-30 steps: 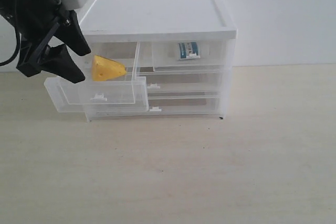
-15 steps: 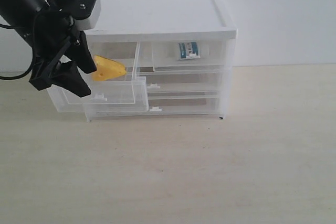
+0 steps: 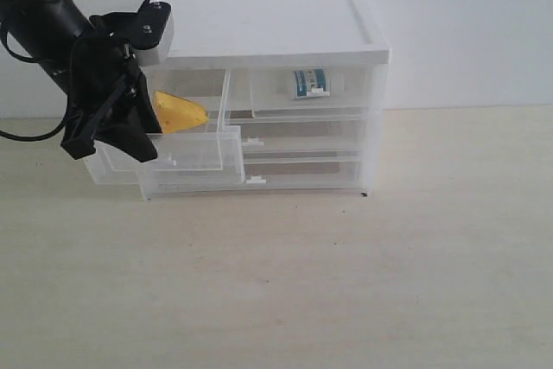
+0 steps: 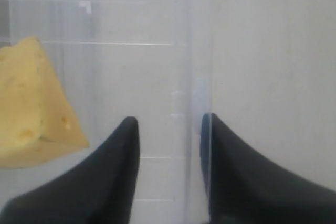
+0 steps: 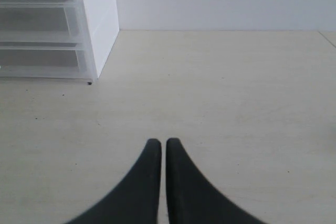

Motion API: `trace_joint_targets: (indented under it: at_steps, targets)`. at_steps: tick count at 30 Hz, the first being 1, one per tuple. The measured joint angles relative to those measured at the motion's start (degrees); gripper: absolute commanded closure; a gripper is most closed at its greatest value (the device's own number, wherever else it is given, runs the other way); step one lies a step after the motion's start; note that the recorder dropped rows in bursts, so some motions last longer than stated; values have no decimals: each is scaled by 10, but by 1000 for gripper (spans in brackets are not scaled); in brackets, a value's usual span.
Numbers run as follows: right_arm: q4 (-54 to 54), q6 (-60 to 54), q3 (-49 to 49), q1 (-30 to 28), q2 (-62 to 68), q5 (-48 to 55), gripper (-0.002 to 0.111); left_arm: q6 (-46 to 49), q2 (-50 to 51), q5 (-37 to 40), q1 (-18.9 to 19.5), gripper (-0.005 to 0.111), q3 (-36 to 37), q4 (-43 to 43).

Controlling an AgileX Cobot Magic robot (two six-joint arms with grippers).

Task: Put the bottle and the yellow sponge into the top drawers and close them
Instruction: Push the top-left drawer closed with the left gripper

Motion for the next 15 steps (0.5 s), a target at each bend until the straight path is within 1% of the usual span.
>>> trace_joint_targets:
  at_steps: [1, 15]
  targets:
    - [0, 0, 0, 0, 0, 0, 107, 0, 0, -1, 0, 102, 0, 0]
    - [0, 0, 0, 0, 0, 0, 107, 5, 0, -21, -1, 102, 0, 3]
